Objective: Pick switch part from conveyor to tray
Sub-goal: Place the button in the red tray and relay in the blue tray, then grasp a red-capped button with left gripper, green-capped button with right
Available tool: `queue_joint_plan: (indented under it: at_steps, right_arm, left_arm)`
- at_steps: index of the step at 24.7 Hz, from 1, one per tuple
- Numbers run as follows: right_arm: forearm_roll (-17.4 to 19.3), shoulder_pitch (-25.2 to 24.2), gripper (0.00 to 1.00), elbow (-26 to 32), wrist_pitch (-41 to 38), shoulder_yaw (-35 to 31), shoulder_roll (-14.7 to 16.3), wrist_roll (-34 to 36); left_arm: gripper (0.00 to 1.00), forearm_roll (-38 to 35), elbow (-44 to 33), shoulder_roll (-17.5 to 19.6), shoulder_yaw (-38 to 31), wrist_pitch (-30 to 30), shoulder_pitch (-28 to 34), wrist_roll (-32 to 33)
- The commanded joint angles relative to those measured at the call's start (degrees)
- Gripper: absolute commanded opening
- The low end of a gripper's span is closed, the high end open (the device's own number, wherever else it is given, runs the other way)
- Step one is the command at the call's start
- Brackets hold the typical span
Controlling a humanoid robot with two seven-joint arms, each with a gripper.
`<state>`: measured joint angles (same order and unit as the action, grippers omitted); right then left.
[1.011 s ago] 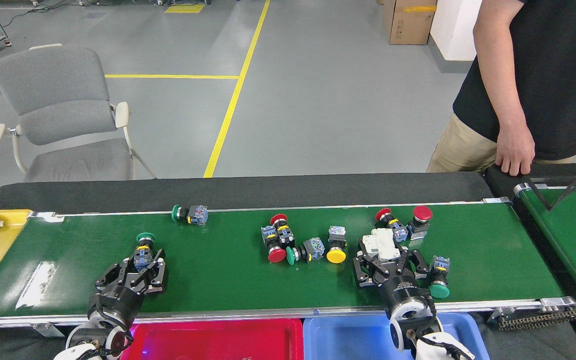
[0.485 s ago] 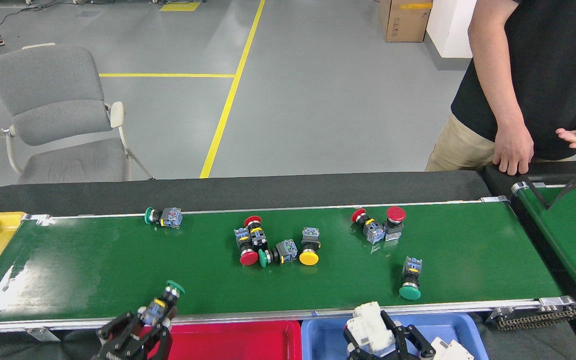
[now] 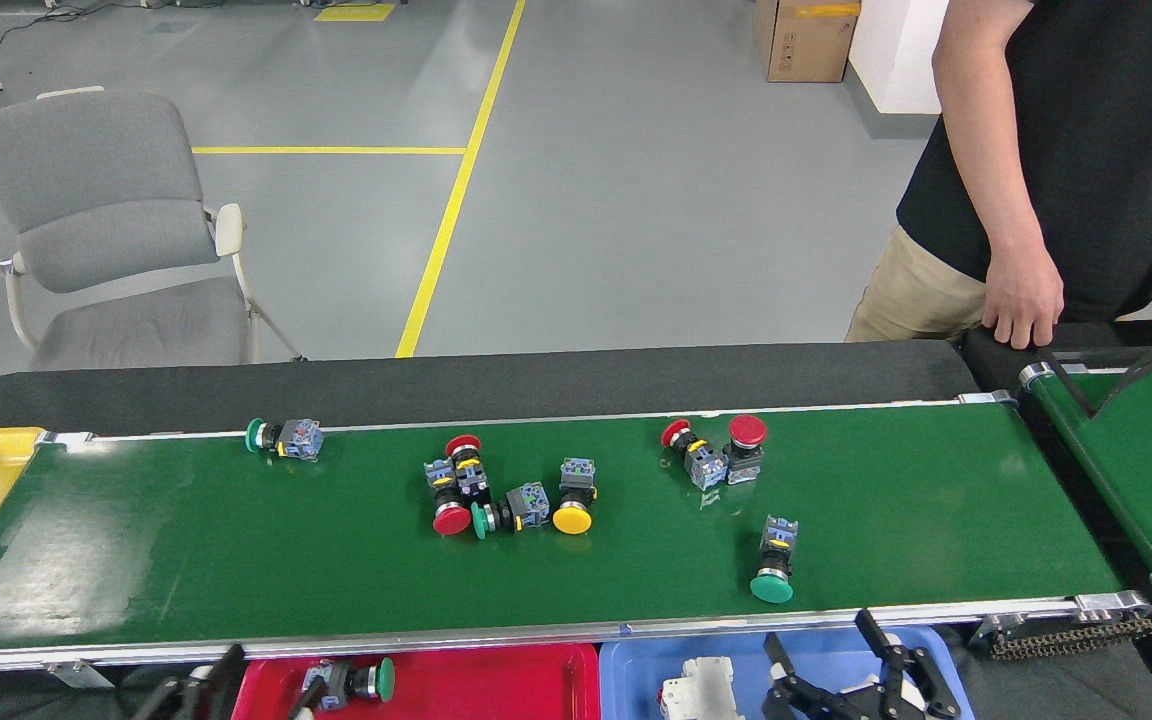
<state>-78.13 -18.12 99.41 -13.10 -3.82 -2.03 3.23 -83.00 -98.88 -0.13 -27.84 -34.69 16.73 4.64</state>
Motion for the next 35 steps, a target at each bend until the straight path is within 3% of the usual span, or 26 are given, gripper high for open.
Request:
queue_joint_plan:
  at_steps: [1, 7, 10, 13, 16, 22, 23, 26, 28, 31, 35]
  right_arm:
    - [0.17, -0.78, 0.99, 0.43, -0.26, -0.76, -0.08, 0.64]
    - [-0.27, 0.89, 0.99, 0.52, -1.05, 2.50, 0.09, 0.20]
    - [-1.41, 5.72, 0.99, -0.18, -0.26, 9.26, 0.18, -2.08]
    - [-3.52, 9.59, 0.99, -2.20, 2.73, 13.57, -1.84, -7.10]
    - [-5.01, 14.42, 0.99, -6.42, 9.40, 17.87, -2.81, -9.12]
    - [-4.93, 23.48, 0.96, -17.67, 18.37, 24.29, -4.48, -9.73]
    - [-4.93, 24.44, 0.89, -18.72, 19.78, 24.73, -5.09, -10.35]
    - [-5.02, 25.06, 0.41, -19.08, 20.13, 25.61, -5.00, -10.88]
    - [-5.02, 25.15, 0.20, -19.08, 20.04, 25.96, -4.92, -11.32]
    - [-4.93, 25.24, 0.10, -19.08, 19.96, 26.32, -4.92, -11.32]
    - [-4.93, 25.24, 0.05, -18.73, 18.20, 26.84, -4.83, -11.23]
  left_arm:
    - [1.00, 0.30, -0.18, 0.83, -1.69, 5.34, -0.38, -0.51]
    - [1.00, 0.30, -0.62, 1.01, -0.19, 3.67, -0.29, -0.51]
    - [1.00, -0.14, -0.53, 1.36, 2.70, 3.58, -2.40, -0.43]
    - [1.00, -3.22, 0.26, 2.06, 5.43, 3.93, -7.06, -0.25]
    - [1.00, -8.49, 1.93, 1.19, 7.63, 4.20, -11.19, -0.25]
    - [1.00, -8.93, 9.93, 1.62, 12.02, 7.01, -16.46, -0.25]
    - [1.00, -8.93, 11.34, 1.80, 12.37, 7.54, -17.17, -0.25]
    - [1.00, -9.02, 13.97, 1.89, 12.46, 7.71, -19.28, -0.25]
    - [1.00, -9.02, 15.20, 1.98, 12.46, 7.80, -20.24, -0.25]
    - [1.00, -9.11, 17.75, 1.98, 12.46, 8.06, -21.91, -0.25]
    - [1.00, -9.20, 22.24, 2.24, 12.37, 9.38, -24.73, -0.25]
